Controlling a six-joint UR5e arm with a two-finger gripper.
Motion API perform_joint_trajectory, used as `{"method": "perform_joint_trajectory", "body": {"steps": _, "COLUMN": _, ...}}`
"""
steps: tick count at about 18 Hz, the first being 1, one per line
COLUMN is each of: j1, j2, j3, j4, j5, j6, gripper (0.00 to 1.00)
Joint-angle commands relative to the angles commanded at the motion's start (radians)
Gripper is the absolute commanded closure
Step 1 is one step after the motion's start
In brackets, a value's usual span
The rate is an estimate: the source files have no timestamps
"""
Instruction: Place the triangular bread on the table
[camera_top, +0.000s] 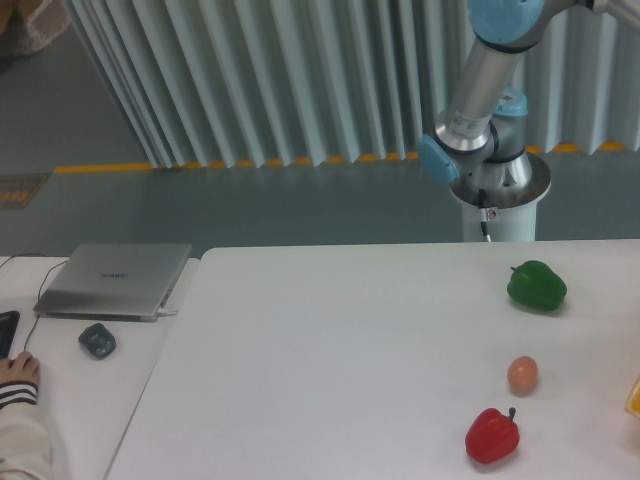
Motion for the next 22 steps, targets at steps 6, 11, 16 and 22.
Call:
{"method": "perform_joint_trajectory", "body": {"steps": 6, "j1": -0.008, "j2": -0.009, "j3": 0.054, "j4": -0.061, "j5": -0.066, "j6": -0.108, "gripper": 0.69}}
{"method": "perform_joint_trajectory", "body": {"steps": 11, "j1": -0.009, "j2": -0.006, "j3": 0.123, "j4": -0.144, "j5": -0.169, "j6": -0.181, "gripper": 0.69}}
{"method": "perform_joint_trajectory", "body": {"steps": 16, "j1": -0.044, "j2": 0.018, "j3": 0.127, "j4": -0.151, "j5": -0.226, "j6": -0.298, "gripper": 0.69}}
{"method": "perform_joint_trajectory", "body": {"steps": 22, "j1": -0.132, "j2": 0.061, "j3": 0.121, "j4": -0.192, "j5": -0.287, "j6": -0.549, "gripper": 0.69}}
